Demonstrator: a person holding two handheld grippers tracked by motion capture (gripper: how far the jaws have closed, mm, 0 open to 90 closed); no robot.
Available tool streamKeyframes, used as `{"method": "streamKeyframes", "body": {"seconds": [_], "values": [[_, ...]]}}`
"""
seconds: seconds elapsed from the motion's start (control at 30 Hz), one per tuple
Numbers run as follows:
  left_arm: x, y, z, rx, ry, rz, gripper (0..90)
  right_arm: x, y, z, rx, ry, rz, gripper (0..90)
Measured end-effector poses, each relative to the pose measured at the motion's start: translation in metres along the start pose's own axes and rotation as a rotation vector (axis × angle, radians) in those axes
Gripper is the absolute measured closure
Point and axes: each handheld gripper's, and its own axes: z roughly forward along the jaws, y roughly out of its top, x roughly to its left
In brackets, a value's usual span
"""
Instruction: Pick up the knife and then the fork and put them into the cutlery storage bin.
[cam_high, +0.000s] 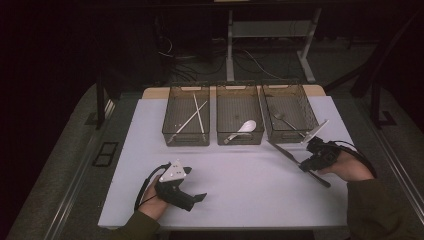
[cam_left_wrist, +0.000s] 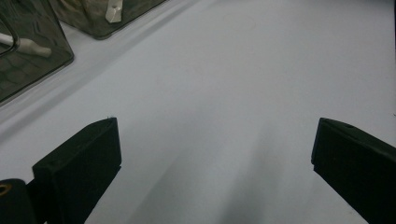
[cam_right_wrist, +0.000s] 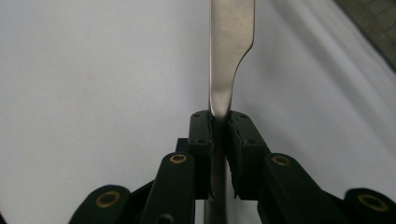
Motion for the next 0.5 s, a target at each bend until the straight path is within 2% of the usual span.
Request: {"method": "streamKeyframes", "body": {"seconds": [0.27,0.5], "values": [[0.000,0.000,0.000,-0.002,0.000,-0.003,0.9,-0.008,-0.006,-0.012,-0.143,0.012,0.045,80.1],[0.001,0.000,-0.001,-0.004,0.000,-0.003,0.9,-0.013,-0.012,-0.019,-0.230,0.047,0.087,80.0]]}}
